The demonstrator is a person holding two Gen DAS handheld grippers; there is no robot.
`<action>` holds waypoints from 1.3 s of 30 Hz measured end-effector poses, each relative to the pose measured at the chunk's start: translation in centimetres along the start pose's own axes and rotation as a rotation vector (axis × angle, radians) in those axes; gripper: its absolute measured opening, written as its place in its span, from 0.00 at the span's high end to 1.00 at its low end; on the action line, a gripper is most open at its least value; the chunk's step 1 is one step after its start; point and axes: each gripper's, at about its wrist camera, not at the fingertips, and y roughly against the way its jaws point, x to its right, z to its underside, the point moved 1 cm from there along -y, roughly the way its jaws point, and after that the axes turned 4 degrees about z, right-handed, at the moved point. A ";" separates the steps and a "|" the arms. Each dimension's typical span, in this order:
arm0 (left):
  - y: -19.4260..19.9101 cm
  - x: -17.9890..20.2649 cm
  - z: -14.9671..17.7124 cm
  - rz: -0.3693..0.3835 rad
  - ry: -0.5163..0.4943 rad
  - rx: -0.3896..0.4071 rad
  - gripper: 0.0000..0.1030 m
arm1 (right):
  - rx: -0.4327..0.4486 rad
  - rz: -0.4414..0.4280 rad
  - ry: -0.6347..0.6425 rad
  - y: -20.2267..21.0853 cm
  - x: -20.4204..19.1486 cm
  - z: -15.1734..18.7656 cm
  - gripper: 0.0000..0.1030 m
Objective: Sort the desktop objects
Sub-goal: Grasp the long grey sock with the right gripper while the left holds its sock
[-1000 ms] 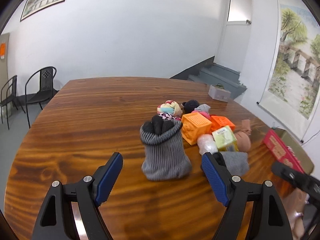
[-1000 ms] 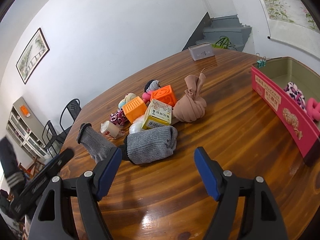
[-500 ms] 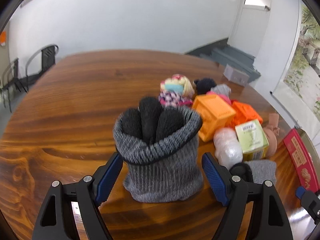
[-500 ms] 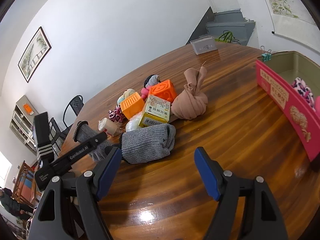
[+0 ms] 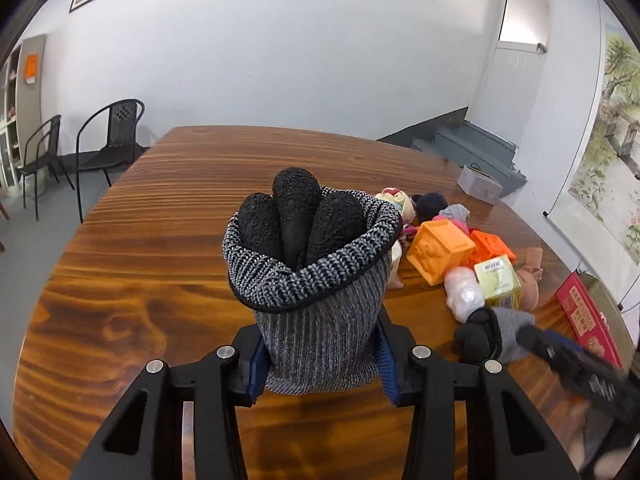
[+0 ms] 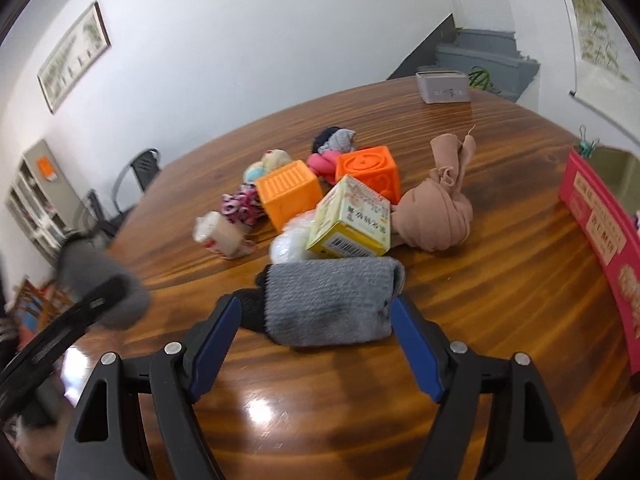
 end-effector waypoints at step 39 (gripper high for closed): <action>1.2 1.5 0.8 0.007 -0.027 0.018 0.55 | -0.019 -0.102 0.049 -1.8 -2.8 0.9 0.39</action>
